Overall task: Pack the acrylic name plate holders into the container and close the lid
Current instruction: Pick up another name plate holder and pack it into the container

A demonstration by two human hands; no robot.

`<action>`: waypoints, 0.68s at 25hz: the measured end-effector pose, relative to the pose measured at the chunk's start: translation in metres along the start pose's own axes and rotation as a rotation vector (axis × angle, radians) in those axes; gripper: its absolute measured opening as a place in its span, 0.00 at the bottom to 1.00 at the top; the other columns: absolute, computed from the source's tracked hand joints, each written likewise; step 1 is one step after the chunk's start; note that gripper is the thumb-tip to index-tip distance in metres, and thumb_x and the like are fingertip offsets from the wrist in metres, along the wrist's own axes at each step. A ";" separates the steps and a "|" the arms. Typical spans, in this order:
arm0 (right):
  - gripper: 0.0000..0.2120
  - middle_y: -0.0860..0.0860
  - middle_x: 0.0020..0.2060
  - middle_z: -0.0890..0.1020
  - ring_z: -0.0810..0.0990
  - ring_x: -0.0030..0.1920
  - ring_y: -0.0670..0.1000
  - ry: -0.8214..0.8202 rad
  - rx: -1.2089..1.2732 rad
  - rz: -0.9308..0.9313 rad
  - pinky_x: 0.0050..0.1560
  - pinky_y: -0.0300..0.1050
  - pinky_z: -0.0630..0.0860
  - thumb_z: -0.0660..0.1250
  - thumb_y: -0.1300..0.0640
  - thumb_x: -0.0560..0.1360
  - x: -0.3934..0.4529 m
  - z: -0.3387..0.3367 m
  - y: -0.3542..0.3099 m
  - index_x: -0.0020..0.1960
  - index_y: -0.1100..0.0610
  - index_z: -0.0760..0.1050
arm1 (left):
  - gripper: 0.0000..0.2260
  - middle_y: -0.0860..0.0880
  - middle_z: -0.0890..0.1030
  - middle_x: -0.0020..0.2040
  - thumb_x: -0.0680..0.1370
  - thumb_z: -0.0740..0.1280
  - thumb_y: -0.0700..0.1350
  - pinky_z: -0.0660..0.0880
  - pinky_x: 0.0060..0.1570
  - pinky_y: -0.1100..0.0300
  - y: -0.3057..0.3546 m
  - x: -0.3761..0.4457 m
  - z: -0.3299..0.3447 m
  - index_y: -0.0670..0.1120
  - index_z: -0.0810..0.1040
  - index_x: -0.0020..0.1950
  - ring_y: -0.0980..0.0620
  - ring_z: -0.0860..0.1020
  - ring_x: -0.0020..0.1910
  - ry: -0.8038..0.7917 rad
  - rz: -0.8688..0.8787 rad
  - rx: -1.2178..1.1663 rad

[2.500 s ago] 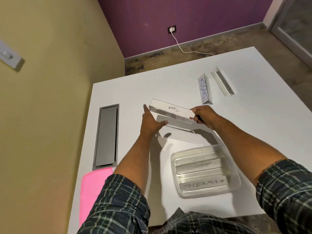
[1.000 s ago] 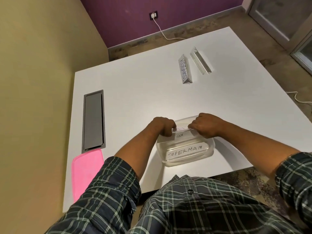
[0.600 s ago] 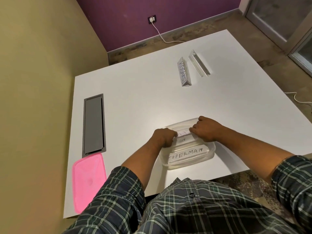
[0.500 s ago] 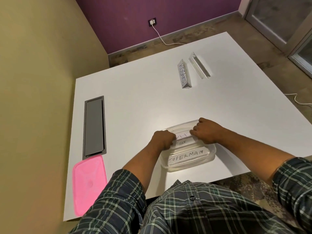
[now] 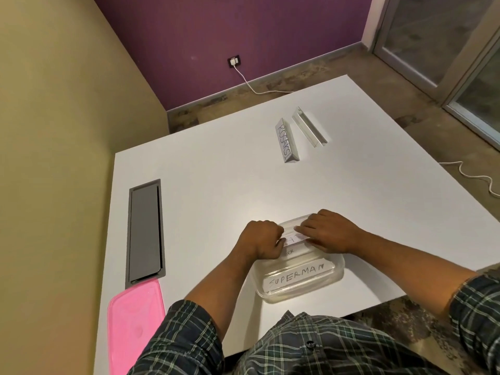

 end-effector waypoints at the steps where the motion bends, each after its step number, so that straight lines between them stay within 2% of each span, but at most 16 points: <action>1: 0.17 0.50 0.48 0.84 0.82 0.45 0.54 0.075 0.034 0.035 0.42 0.47 0.76 0.66 0.47 0.79 0.001 -0.006 0.005 0.62 0.55 0.80 | 0.13 0.51 0.83 0.40 0.75 0.60 0.57 0.69 0.36 0.58 -0.003 0.005 -0.007 0.50 0.79 0.43 0.46 0.81 0.41 0.045 -0.041 -0.071; 4: 0.19 0.49 0.50 0.84 0.81 0.47 0.52 0.167 0.124 0.227 0.43 0.47 0.75 0.61 0.42 0.81 0.011 -0.021 0.029 0.62 0.53 0.80 | 0.14 0.54 0.83 0.37 0.75 0.60 0.58 0.72 0.36 0.59 -0.019 0.021 -0.024 0.51 0.79 0.41 0.51 0.80 0.38 0.147 -0.199 -0.285; 8: 0.19 0.46 0.52 0.83 0.81 0.51 0.51 0.198 0.310 0.566 0.49 0.47 0.75 0.66 0.42 0.78 0.027 -0.027 0.074 0.65 0.50 0.78 | 0.15 0.53 0.81 0.33 0.76 0.62 0.57 0.78 0.39 0.57 -0.045 0.050 -0.040 0.49 0.78 0.38 0.52 0.80 0.36 0.210 -0.408 -0.568; 11: 0.24 0.45 0.56 0.82 0.80 0.56 0.50 0.141 0.501 0.835 0.54 0.47 0.74 0.69 0.43 0.76 0.039 -0.011 0.112 0.70 0.49 0.73 | 0.12 0.52 0.83 0.33 0.76 0.64 0.53 0.80 0.44 0.54 -0.057 0.081 -0.045 0.48 0.80 0.39 0.51 0.82 0.38 0.193 -0.444 -0.714; 13: 0.27 0.46 0.61 0.80 0.79 0.59 0.50 0.067 0.611 0.981 0.58 0.48 0.74 0.70 0.45 0.76 0.048 0.004 0.137 0.72 0.49 0.70 | 0.10 0.50 0.84 0.36 0.77 0.65 0.50 0.80 0.48 0.53 -0.064 0.101 -0.048 0.47 0.81 0.43 0.49 0.83 0.40 0.208 -0.464 -0.785; 15: 0.30 0.47 0.65 0.78 0.78 0.63 0.51 0.029 0.752 1.091 0.63 0.49 0.74 0.71 0.48 0.75 0.058 0.021 0.158 0.75 0.50 0.67 | 0.09 0.48 0.86 0.41 0.77 0.66 0.49 0.78 0.52 0.56 -0.070 0.123 -0.050 0.45 0.83 0.50 0.48 0.83 0.46 0.206 -0.500 -0.844; 17: 0.33 0.49 0.69 0.76 0.76 0.67 0.51 0.027 0.919 1.176 0.68 0.49 0.72 0.72 0.52 0.75 0.068 0.039 0.178 0.77 0.51 0.65 | 0.14 0.47 0.86 0.48 0.78 0.68 0.49 0.74 0.54 0.61 -0.076 0.147 -0.048 0.44 0.81 0.60 0.48 0.82 0.52 0.171 -0.537 -0.887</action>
Point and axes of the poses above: each hand's wrist, its own x-axis towards the middle knuckle, its own z-axis out of the palm, y = z × x, the point moved 6 cm from there along x, towards the middle knuckle
